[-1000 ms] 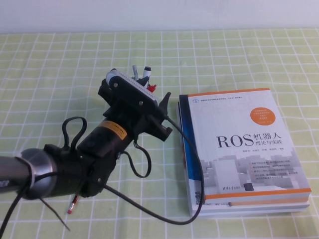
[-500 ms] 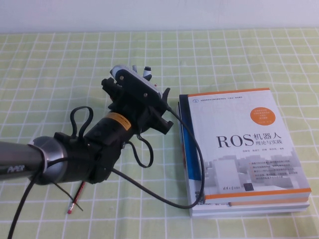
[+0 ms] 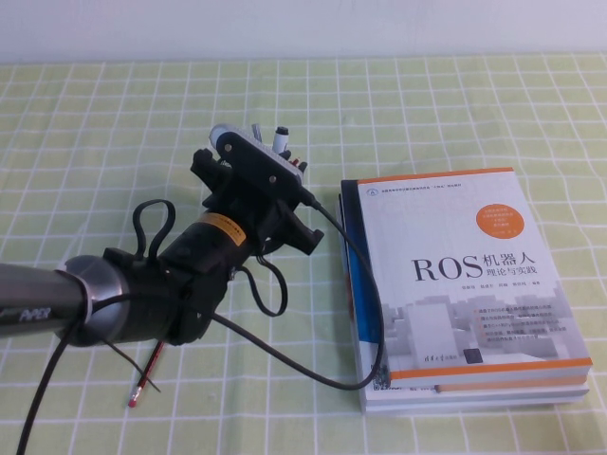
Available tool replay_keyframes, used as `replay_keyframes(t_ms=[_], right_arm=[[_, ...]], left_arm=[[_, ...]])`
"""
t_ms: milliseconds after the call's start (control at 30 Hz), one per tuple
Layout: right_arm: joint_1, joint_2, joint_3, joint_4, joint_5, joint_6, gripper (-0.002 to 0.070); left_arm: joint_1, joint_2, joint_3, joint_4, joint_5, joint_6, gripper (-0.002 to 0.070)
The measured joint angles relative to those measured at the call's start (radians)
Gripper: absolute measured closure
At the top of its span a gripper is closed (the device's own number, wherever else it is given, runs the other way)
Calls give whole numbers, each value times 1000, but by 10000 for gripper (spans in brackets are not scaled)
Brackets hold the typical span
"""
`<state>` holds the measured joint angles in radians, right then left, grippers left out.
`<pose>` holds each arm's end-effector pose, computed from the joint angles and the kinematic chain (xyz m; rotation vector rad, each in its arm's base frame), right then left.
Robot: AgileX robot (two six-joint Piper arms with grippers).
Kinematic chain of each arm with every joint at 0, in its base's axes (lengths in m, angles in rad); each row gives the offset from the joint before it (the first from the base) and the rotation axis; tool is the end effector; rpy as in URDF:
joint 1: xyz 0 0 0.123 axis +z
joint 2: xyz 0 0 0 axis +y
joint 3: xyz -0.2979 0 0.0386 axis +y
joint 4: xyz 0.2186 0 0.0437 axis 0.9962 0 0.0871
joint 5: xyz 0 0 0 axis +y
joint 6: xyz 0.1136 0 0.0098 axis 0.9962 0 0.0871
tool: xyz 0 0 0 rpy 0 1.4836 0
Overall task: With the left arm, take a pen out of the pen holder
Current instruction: Pick up the pen from the pen holder
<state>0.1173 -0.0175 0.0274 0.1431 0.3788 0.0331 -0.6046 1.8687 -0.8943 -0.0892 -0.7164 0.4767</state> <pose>0.0284 0.0094 0.1644 0.0093 1.8755 0.2447 0.3291 -0.2193 0.2204 0.8091 1.5451 -0.0921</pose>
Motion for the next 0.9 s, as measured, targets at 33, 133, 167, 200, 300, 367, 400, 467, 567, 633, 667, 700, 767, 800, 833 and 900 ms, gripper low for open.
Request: replay_keyframes(t_ms=[33, 133, 167, 200, 300, 367, 400, 467, 567, 633, 667, 700, 767, 800, 833, 900], right_arm=[[0, 0, 0, 0, 0, 0, 689], [0, 0, 0, 0, 0, 0, 689], [0, 0, 0, 0, 0, 0, 688], [0, 0, 0, 0, 0, 0, 688], [0, 0, 0, 0, 0, 0, 688], [0, 0, 0, 0, 0, 0, 688], [0, 0, 0, 0, 0, 0, 688], [0, 0, 0, 0, 0, 0, 689], [0, 0, 0, 0, 0, 0, 688], [0, 0, 0, 0, 0, 0, 688], [0, 0, 0, 0, 0, 0, 689], [0, 0, 0, 0, 0, 0, 689], [0, 0, 0, 0, 0, 0, 688], [0, 0, 0, 0, 0, 0, 689], [0, 0, 0, 0, 0, 0, 688], [0, 0, 0, 0, 0, 0, 688]], left_arm=[[0, 0, 0, 0, -2, 0, 568], [0, 0, 0, 0, -8, 1, 619], [0, 0, 0, 0, -9, 1, 631], [0, 0, 0, 0, -13, 1, 643], [0, 0, 0, 10, -19, 2, 665], [0, 0, 0, 13, -19, 2, 671], [0, -4, 0, 15, -19, 2, 673], [0, -15, 0, 15, -17, 2, 675], [0, -54, 0, 15, -11, 2, 675], [0, -82, 0, 15, -4, 2, 675], [0, -98, 0, 15, 5, 2, 675], [0, -114, 0, 15, 11, 2, 675], [0, -147, 0, 15, 32, 2, 675], [0, -159, 0, 10, 40, 2, 675], [0, -173, 0, 6, 49, 2, 675], [0, -192, 0, 3, 58, 2, 675]])
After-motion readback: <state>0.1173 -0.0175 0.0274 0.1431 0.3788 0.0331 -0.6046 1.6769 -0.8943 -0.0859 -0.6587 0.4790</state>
